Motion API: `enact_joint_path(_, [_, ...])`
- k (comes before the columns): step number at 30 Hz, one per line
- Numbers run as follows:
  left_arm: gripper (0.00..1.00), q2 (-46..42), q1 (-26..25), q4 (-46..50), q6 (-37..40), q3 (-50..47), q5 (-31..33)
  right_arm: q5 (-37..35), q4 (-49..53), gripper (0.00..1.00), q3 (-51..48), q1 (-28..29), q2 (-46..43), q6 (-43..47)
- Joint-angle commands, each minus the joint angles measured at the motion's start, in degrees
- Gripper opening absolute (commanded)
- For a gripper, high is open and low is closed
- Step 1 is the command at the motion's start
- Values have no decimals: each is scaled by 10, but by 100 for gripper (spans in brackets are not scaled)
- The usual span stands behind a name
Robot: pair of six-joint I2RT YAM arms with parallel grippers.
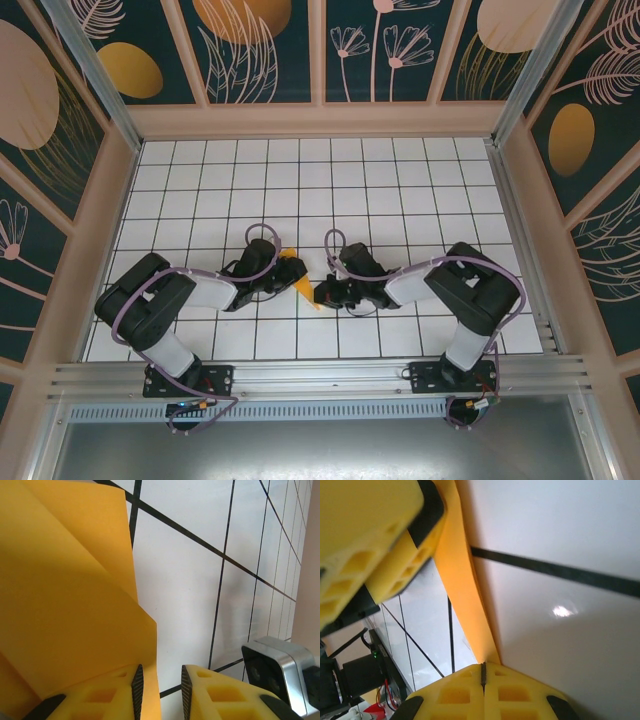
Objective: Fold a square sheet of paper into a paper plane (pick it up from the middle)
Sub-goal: Fold the wing for the fifth time at the center of the table.
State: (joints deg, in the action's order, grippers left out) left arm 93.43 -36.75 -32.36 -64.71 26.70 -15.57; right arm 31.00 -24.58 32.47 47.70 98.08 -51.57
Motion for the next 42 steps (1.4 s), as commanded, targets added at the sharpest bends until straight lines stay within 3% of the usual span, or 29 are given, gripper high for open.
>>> enact_joint_path(1, [29,25,2,43,9,-7,21,-18,110,3,-13,12,-18,16])
enact_joint_path(8, [30,44,2,13,11,5,-10,-92,245,4,50,32,-53,72])
enact_joint_path(14, [30,61,1,17,16,14,-14,-134,272,3,71,33,-102,73])
enact_joint_path(19, [30,56,2,18,17,13,-17,-116,188,4,71,23,-130,56])
enact_joint_path(30, [30,51,1,23,20,12,-17,-36,31,3,66,0,-20,-1])
enact_joint_path(42, [30,35,1,24,18,12,-17,-39,43,3,65,-5,23,14])
